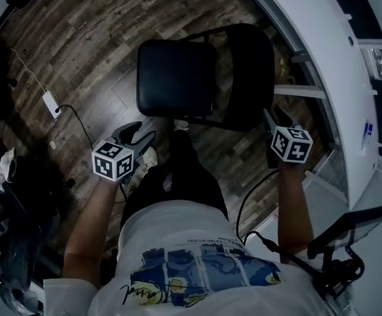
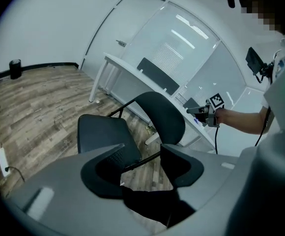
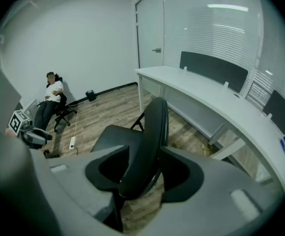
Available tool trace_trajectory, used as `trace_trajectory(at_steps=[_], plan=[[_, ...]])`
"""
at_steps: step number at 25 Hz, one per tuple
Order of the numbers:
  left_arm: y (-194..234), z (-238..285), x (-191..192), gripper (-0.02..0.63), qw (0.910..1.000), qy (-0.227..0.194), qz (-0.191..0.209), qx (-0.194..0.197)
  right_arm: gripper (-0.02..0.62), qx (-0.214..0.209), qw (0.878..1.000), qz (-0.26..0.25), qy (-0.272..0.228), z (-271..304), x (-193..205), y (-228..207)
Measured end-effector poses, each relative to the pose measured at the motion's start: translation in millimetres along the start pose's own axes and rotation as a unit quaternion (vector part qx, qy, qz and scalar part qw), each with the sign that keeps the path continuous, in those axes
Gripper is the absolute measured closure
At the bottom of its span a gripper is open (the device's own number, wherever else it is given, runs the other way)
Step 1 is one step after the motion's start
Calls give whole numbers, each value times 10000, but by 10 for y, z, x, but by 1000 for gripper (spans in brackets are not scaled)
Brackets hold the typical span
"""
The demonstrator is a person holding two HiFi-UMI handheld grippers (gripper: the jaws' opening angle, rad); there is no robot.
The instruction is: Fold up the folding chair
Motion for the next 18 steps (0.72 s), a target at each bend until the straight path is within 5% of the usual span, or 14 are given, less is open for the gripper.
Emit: trace_trajectory(at_steps=[9, 18], plan=[[749, 773, 104, 318, 9958, 245, -847, -248, 390, -61, 9994, 233, 267, 522, 41, -377], [1732, 1442, 417, 290, 9886, 343, -1331, -615, 390, -676, 9964, 443, 255, 816, 78, -350]])
Point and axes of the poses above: the fingertips, and each gripper's own axes: z forward along the fingers, y to its left, x out of its underside, the point moved 5 cm from there along -z, backward along the fingers, and after that the axes turned 4 degrees about y, right-handed, at the moved point
